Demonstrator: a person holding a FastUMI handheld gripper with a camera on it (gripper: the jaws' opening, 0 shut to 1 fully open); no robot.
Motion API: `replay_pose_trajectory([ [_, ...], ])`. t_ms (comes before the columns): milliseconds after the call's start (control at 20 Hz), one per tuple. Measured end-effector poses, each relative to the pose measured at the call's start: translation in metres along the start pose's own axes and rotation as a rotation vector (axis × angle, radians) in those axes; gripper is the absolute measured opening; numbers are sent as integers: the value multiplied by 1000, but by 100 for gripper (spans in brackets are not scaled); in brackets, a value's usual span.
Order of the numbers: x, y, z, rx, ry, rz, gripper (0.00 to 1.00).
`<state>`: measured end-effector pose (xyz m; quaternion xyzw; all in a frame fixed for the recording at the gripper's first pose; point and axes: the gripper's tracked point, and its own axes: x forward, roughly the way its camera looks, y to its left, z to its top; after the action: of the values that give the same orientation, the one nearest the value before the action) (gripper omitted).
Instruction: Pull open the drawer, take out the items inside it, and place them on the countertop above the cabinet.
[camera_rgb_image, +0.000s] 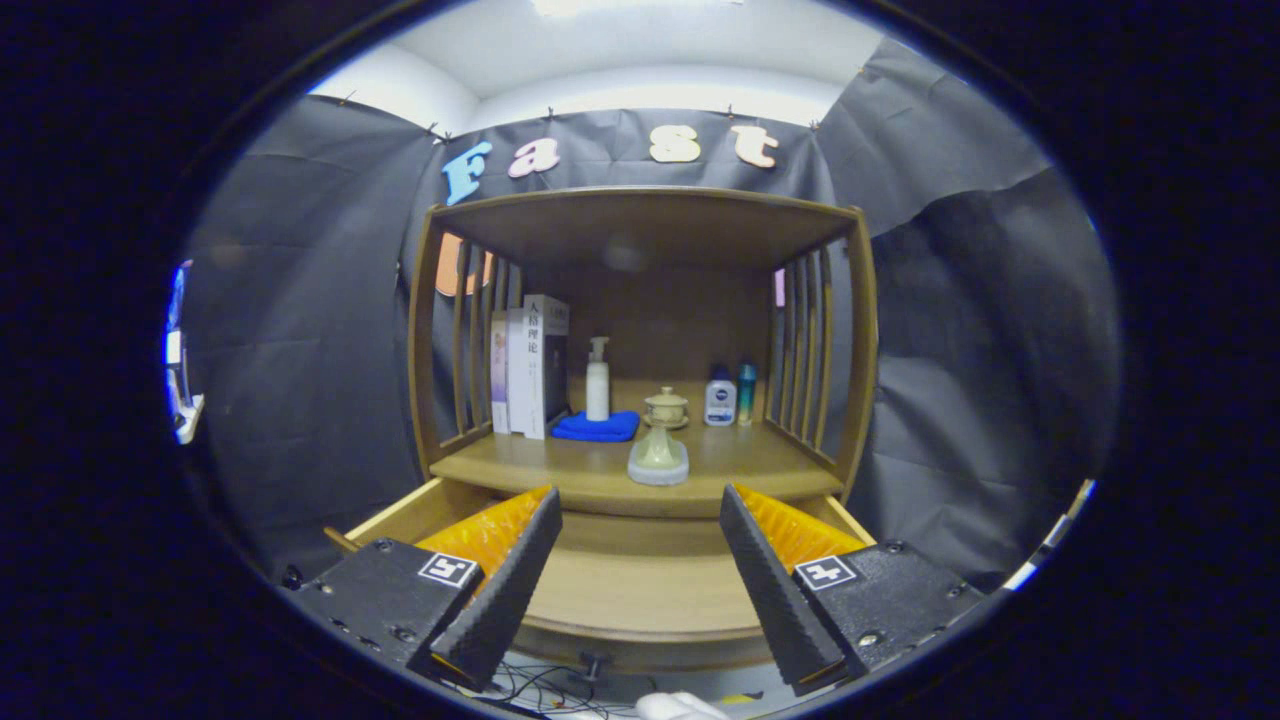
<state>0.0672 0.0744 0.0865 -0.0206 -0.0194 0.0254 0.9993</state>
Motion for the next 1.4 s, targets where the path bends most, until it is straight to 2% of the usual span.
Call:
replay_pose_trajectory([
  [350,-35,-4,-80,4,50,-11,100],
  [750,-38,2,-149,45,162,-4,100],
  [1150,-10,31,-185,45,214,24,100],
  [1400,1,28,-191,16,191,-28,100],
])
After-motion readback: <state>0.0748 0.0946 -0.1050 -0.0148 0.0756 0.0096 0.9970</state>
